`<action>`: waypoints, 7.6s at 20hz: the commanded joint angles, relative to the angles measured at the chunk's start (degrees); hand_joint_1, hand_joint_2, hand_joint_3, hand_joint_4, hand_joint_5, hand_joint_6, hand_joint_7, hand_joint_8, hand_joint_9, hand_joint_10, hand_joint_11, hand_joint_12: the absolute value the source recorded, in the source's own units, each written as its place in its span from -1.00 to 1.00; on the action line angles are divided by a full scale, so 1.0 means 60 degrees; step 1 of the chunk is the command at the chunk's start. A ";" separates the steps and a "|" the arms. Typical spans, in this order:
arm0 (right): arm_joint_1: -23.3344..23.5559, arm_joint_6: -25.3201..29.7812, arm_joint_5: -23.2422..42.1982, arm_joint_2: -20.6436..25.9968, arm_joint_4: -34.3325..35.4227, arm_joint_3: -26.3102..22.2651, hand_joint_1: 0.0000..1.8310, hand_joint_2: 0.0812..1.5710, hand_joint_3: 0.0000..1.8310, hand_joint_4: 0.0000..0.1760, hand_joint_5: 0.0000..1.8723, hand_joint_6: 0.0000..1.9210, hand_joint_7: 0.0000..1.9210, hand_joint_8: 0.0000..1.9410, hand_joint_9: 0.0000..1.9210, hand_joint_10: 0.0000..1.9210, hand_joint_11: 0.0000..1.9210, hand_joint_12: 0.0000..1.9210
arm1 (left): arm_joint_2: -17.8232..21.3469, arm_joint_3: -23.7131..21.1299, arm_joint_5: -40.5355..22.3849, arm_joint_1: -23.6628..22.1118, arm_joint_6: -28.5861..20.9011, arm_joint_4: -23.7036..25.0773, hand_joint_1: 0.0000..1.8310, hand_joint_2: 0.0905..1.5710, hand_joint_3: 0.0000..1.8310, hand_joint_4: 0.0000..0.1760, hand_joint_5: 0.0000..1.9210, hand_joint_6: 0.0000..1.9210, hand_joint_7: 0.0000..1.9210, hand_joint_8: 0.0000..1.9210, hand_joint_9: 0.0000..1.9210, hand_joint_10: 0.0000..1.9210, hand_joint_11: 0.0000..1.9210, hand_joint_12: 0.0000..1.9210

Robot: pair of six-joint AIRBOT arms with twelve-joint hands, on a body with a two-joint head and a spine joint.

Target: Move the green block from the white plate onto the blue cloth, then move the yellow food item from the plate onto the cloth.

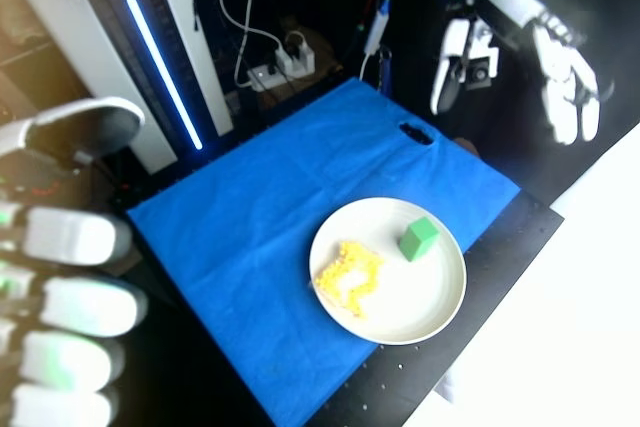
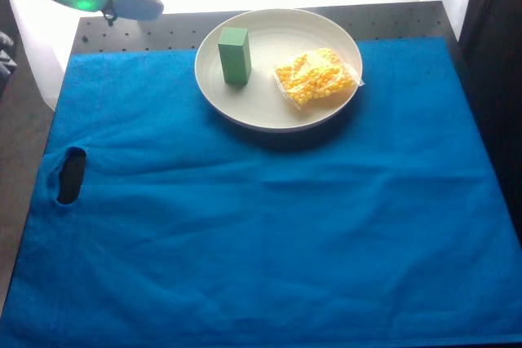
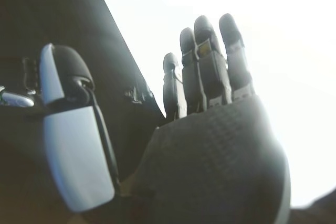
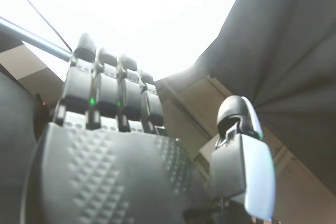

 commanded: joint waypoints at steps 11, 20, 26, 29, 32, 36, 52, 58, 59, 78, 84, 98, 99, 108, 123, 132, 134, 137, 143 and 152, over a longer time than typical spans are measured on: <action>0.0107 0.0048 0.1040 -0.0247 0.0068 0.0152 -0.81 0.33 -1.00 -0.64 -0.79 -0.99 -0.63 -0.99 -0.72 -0.99 -0.76 -0.84 | -0.0454 0.0187 0.2053 -0.1722 -0.0446 0.3430 -0.06 -0.08 -1.00 -0.41 -0.75 -1.00 -0.53 -1.00 -0.48 -1.00 -0.85 -0.26; 0.0107 0.0048 0.1028 -0.0332 0.0064 0.0177 -0.79 0.36 -1.00 -0.90 -0.77 -0.99 -0.57 -0.99 -0.68 -0.99 -0.72 -0.83 | -0.1131 0.0484 0.2211 -0.1694 -0.0446 0.3436 -0.01 -0.16 -1.00 -0.55 -0.71 -1.00 -0.48 -0.98 -0.47 -1.00 -0.90 -0.09; 0.0107 0.0048 0.1028 -0.0427 0.0058 0.0216 -0.78 0.32 -1.00 -0.89 -0.76 -1.00 -0.54 -0.99 -0.68 -1.00 -0.70 -0.82 | -0.1683 0.0844 0.2136 -0.1221 -0.0447 0.3039 0.04 -0.14 -0.99 -0.68 -0.59 -0.99 -0.34 -1.00 -0.38 -0.99 -0.86 -0.14; 0.0107 0.0048 0.1028 -0.0433 0.0056 0.0215 -0.76 0.32 -1.00 -1.00 -0.74 -0.99 -0.49 -0.98 -0.64 -0.99 -0.66 -0.79 | -0.2016 0.1135 0.2119 -0.0871 -0.0448 0.2744 0.00 0.02 -1.00 -1.00 -0.51 -1.00 -0.35 -1.00 -0.37 -1.00 -0.80 -0.10; 0.0107 0.0048 0.1028 -0.0444 0.0037 0.0215 -0.74 0.31 -1.00 -1.00 -0.71 -1.00 -0.48 -1.00 -0.64 -1.00 -0.67 -0.77 | -0.2273 0.1345 0.2072 -0.0691 -0.0449 0.2554 0.01 0.11 -1.00 -1.00 -0.42 -0.98 -0.34 -1.00 -0.44 -1.00 -0.90 -0.19; 0.0107 0.0048 0.1028 -0.0463 0.0021 0.0216 -0.76 0.36 -1.00 -1.00 -0.71 -1.00 -0.49 -1.00 -0.62 -1.00 -0.74 -0.58 | -0.2523 0.1482 0.2046 -0.0618 -0.0453 0.2518 0.03 0.00 -1.00 -1.00 -0.34 -1.00 -0.32 -1.00 -0.42 -1.00 -0.91 -0.21; 0.0107 0.0048 0.1030 -0.0464 -0.0071 0.0213 -0.74 0.35 -1.00 -0.96 -0.69 -1.00 -0.49 -1.00 -0.64 -1.00 -0.89 -0.22 | -0.3048 0.1941 0.1974 -0.0442 -0.0452 0.2531 0.09 0.03 -1.00 -1.00 -0.24 -1.00 -0.14 -1.00 -0.35 -1.00 -0.91 -0.03; 0.0107 0.0048 0.1030 -0.0465 -0.0099 0.0195 -0.79 0.32 -1.00 -0.73 -0.68 -1.00 -0.49 -1.00 -0.65 -1.00 -0.89 -0.20 | -0.3233 0.2158 0.1940 -0.0343 -0.0453 0.2525 0.00 0.04 -1.00 -1.00 -0.22 -0.99 -0.19 -0.99 -0.47 -1.00 -1.00 -0.07; 0.0107 0.0048 0.1030 -0.0464 -0.0099 0.0189 -0.80 0.31 -1.00 -0.64 -0.69 -1.00 -0.51 -1.00 -0.66 -1.00 -0.89 -0.20 | -0.3277 0.2200 0.1939 -0.0324 -0.0453 0.2523 0.01 0.03 -1.00 -1.00 -0.21 -0.99 -0.18 -0.99 -0.47 -1.00 -1.00 -0.07; 0.0108 0.0048 0.1033 -0.0464 -0.0183 0.0177 -0.79 0.32 -1.00 -0.79 -0.65 -0.99 -0.51 -1.00 -0.63 -0.98 -0.95 -0.02 | -0.3611 0.2666 0.1813 -0.0145 -0.0478 0.2239 0.24 0.29 -1.00 -1.00 0.19 -0.28 -0.12 -1.00 -0.31 -0.99 -1.00 0.38; 0.0107 0.0048 0.1032 -0.0465 -0.0187 0.0151 -0.78 0.33 -1.00 -0.90 -0.66 -1.00 -0.50 -0.99 -0.63 -0.99 -0.95 -0.02 | -0.2875 0.2056 0.1513 -0.0395 -0.0631 0.2251 0.23 0.30 -1.00 -1.00 0.16 -0.21 0.04 -0.98 -0.28 -0.94 -1.00 0.32; 0.0036 0.0048 0.1029 -0.0556 -0.0066 0.0135 -0.77 0.21 -1.00 -0.30 -0.69 -0.99 -0.50 -0.99 -0.67 -0.99 -0.86 -0.40 | -0.1012 0.0421 0.0898 -0.0508 -0.1518 0.3401 0.17 0.27 -1.00 1.00 0.21 -0.31 -0.04 -0.99 -0.32 -0.86 -1.00 0.49; 0.0022 0.0048 0.1029 -0.0556 -0.0056 0.0137 -0.78 0.22 -1.00 -0.43 -0.69 -1.00 -0.49 -0.99 -0.67 -0.99 -0.86 -0.40 | -0.0995 0.0390 0.0896 -0.0415 -0.1518 0.3433 0.16 0.30 -1.00 0.88 0.16 -0.22 0.01 -0.98 -0.36 -0.65 -1.00 0.57; -0.0057 0.0048 0.1028 -0.0575 -0.0009 0.0142 -0.75 0.18 -1.00 -0.17 -0.66 -1.00 -0.47 -1.00 -0.66 -1.00 -0.86 -0.33 | -0.0027 -0.0646 0.0833 -0.0136 -0.1519 0.4245 0.19 0.35 -1.00 -0.73 0.07 -0.06 -0.04 -0.99 -0.52 -0.40 -1.00 0.48; -0.0095 0.0048 0.1027 -0.0652 0.0006 0.0186 -0.72 0.17 -1.00 -0.19 -0.68 -1.00 -0.50 -1.00 -0.67 -1.00 -0.94 -0.17 | 0.0200 -0.1247 0.0908 0.0310 -0.1523 0.5094 0.36 0.31 -1.00 -1.00 0.26 -0.45 0.05 0.05 -0.17 -0.21 -0.58 0.47; -0.0094 0.0048 0.1027 -0.0678 0.0006 0.0191 -0.71 0.19 -1.00 -0.28 -0.67 -1.00 -0.48 -1.00 -0.65 -0.99 -0.93 -0.16 | -0.0022 -0.1246 0.1120 0.0621 -0.1524 0.5239 0.39 0.32 -1.00 -1.00 0.32 -0.77 0.04 0.25 -0.23 0.57 -0.44 0.90; -0.0093 0.0048 0.1027 -0.0675 0.0006 0.0188 -0.74 0.20 -0.99 -0.31 -0.69 -1.00 -0.50 -1.00 -0.65 -1.00 -0.92 -0.16 | -0.0124 -0.1192 0.1142 0.0667 -0.1524 0.5239 0.40 0.31 -1.00 -1.00 0.31 -0.72 0.07 0.19 -0.20 0.43 -0.45 0.78; -0.0093 0.0048 0.1027 -0.0675 0.0006 0.0188 -0.74 0.22 -1.00 -0.27 -0.67 -0.99 -0.49 -0.99 -0.65 -1.00 -0.94 -0.12 | -0.0148 -0.1188 0.1144 0.0679 -0.1524 0.5239 0.37 0.32 -1.00 -1.00 0.22 -0.47 0.07 0.09 -0.20 0.04 -0.54 0.56; -0.0093 0.0048 0.1027 -0.0675 0.0005 0.0190 -0.70 0.21 -1.00 -0.36 -0.66 -1.00 -0.49 -1.00 -0.65 -1.00 -0.95 -0.12 | -0.0142 -0.1179 0.1140 0.0682 -0.1524 0.5239 0.21 -0.08 -1.00 -0.65 -0.53 -1.00 -0.44 -1.00 -0.57 -0.61 -0.95 0.52; -0.0083 0.0048 0.0564 -0.0881 -0.0052 0.0454 -0.63 0.29 -1.00 -0.80 -0.67 -1.00 -0.49 -1.00 -0.69 -0.99 -1.00 -0.27 | 0.0081 -0.1088 0.0881 0.0538 -0.1528 0.4942 -0.26 -0.16 -1.00 0.56 -0.83 -1.00 -0.64 -1.00 -0.58 -0.90 -1.00 0.37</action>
